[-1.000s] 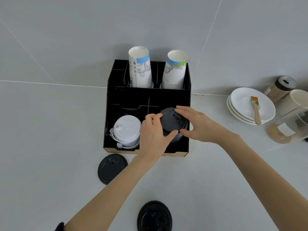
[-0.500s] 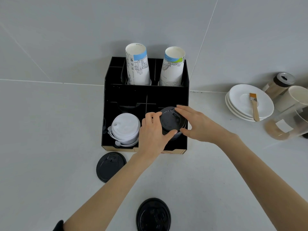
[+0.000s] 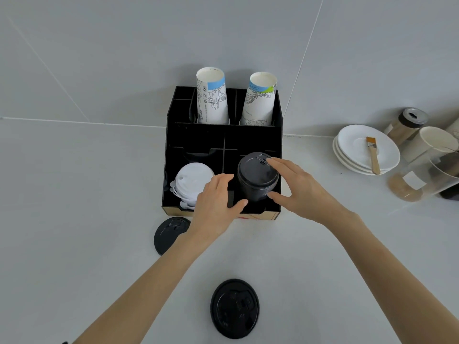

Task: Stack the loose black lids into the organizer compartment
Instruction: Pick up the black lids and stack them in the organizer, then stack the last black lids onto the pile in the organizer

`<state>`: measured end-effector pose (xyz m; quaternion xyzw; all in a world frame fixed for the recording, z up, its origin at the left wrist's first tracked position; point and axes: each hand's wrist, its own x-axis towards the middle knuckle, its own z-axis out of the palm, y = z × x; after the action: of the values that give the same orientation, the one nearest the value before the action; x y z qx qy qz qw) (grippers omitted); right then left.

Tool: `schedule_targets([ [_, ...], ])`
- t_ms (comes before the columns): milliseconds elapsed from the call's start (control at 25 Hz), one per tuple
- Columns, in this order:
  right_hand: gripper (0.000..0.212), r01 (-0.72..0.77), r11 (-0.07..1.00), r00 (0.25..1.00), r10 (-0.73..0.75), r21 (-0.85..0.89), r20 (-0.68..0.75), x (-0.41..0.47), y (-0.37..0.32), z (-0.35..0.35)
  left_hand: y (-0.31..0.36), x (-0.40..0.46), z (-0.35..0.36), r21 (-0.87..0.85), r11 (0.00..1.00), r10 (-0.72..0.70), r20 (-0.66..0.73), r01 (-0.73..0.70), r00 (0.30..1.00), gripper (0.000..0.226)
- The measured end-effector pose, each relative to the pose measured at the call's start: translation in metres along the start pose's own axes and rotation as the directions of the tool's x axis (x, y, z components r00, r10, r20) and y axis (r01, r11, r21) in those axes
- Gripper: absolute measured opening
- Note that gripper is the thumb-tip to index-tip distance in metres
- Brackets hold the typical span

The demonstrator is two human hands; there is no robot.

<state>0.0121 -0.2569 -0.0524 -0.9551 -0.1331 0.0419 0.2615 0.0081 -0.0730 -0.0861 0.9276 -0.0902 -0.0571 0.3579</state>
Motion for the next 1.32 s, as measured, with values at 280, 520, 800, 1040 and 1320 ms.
schedule_targets([
  [280, 0.054, -0.024, 0.992, 0.999, 0.028, 0.121, -0.027, -0.057, -0.015, 0.038, -0.022, -0.056, 0.000, 0.014, 0.998, 0.059, 0.111, -0.061, 0.992, 0.051],
  [520, 0.057, -0.095, 0.976, 0.995, 0.086, 0.194, 0.056, -0.104, -0.022, 0.081, -0.041, -0.098, 0.007, 0.103, 0.993, 0.029, 0.255, -0.056, 0.967, 0.057],
  [800, 0.059, -0.169, 0.956, 0.980, 0.136, 0.240, 0.148, -0.143, -0.029, 0.117, -0.055, -0.138, 0.021, 0.125, 0.990, 0.012, 0.387, -0.065, 0.922, 0.061],
  [1040, 0.062, -0.182, 0.945, 0.970, 0.127, 0.271, 0.206, -0.162, -0.032, 0.134, -0.060, -0.150, 0.030, 0.175, 0.977, 0.029, 0.451, -0.121, 0.892, 0.072],
  [1320, 0.062, -0.158, 0.949, 0.976, 0.107, 0.273, 0.192, -0.163, -0.032, 0.139, -0.064, -0.154, 0.034, 0.175, 0.970, 0.073, 0.457, -0.170, 0.887, 0.070],
])
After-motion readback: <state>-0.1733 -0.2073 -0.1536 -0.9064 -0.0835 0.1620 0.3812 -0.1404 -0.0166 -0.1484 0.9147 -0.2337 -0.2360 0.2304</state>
